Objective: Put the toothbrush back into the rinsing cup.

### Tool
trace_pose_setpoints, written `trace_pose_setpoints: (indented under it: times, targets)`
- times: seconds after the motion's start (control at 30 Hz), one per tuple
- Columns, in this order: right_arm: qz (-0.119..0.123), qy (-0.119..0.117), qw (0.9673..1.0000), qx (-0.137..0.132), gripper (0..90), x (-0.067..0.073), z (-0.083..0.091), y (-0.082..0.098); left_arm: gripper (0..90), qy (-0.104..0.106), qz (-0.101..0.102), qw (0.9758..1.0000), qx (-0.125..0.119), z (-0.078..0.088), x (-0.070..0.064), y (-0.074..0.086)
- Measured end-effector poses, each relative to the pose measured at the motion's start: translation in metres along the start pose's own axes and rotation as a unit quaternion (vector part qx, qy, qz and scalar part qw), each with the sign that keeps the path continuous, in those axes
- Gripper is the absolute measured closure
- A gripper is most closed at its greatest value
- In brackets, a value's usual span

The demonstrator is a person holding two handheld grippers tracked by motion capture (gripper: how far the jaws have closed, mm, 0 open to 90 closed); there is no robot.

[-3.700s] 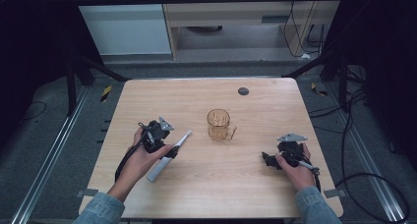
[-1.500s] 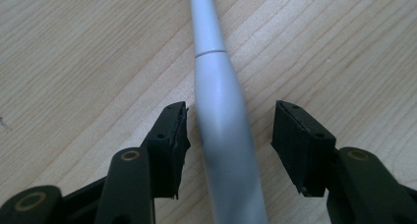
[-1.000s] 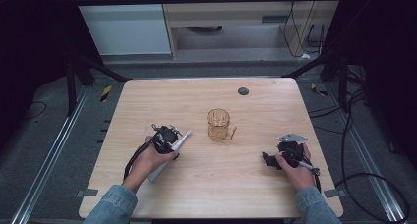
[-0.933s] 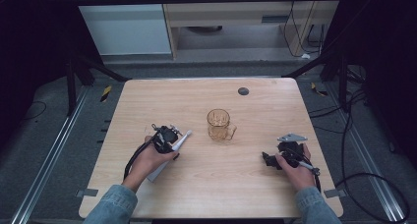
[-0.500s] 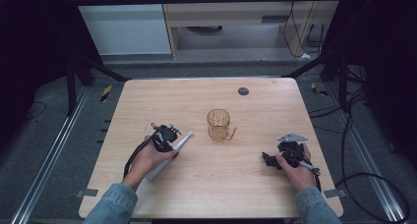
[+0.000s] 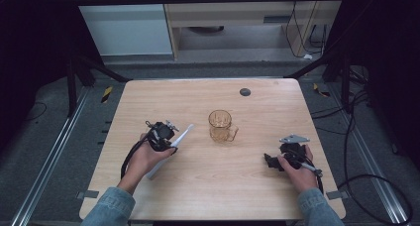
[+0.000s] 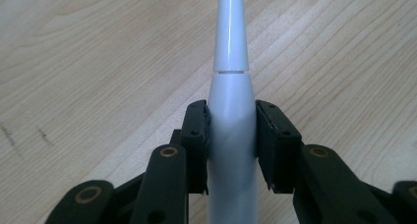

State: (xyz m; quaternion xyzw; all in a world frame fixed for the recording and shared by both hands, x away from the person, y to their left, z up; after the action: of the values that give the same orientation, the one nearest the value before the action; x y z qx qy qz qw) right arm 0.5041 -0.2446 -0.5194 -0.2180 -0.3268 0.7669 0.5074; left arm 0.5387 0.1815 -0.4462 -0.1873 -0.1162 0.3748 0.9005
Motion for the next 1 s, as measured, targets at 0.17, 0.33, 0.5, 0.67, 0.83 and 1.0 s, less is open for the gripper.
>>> trace_pose_setpoints:
  times: [0.17,0.33,0.5,0.67,0.83,1.0]
  targets:
    - [0.000,0.000,1.0000,0.000,0.5,0.000,0.000,0.000,67.3,-0.005,0.002,0.9999,-0.015,0.014,0.002,-0.001]
    - [0.001,0.001,1.0000,0.000,0.5,0.000,0.000,0.000,67.3,-0.011,0.002,0.9996,-0.028,0.030,0.007,-0.003]
    - [0.000,0.001,1.0000,0.000,0.5,0.000,0.000,0.000,67.3,-0.012,0.003,0.9991,-0.040,0.038,0.010,-0.005]
    - [-0.001,0.000,1.0000,0.000,0.4,0.000,-0.001,-0.001,67.3,-0.015,0.006,0.9985,-0.052,0.043,0.013,-0.009]
    - [-0.001,0.001,1.0000,0.000,0.4,0.000,-0.001,-0.001,67.2,-0.012,0.005,0.9976,-0.068,0.046,0.012,-0.016]
    - [-0.001,0.000,1.0000,0.000,0.4,0.000,-0.001,-0.001,67.2,-0.008,0.002,0.9974,-0.072,0.042,0.014,-0.022]
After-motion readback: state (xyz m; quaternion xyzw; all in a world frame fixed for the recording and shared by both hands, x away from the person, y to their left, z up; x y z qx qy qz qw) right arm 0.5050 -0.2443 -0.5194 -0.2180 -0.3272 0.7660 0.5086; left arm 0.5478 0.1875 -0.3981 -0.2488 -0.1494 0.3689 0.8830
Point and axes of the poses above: each handheld gripper's, and its own axes: z roughly backward along the jaws, y roughly out of its underside, x roughly to its left, the point moved 1 cm from there along -z, roughly forward along the jaws
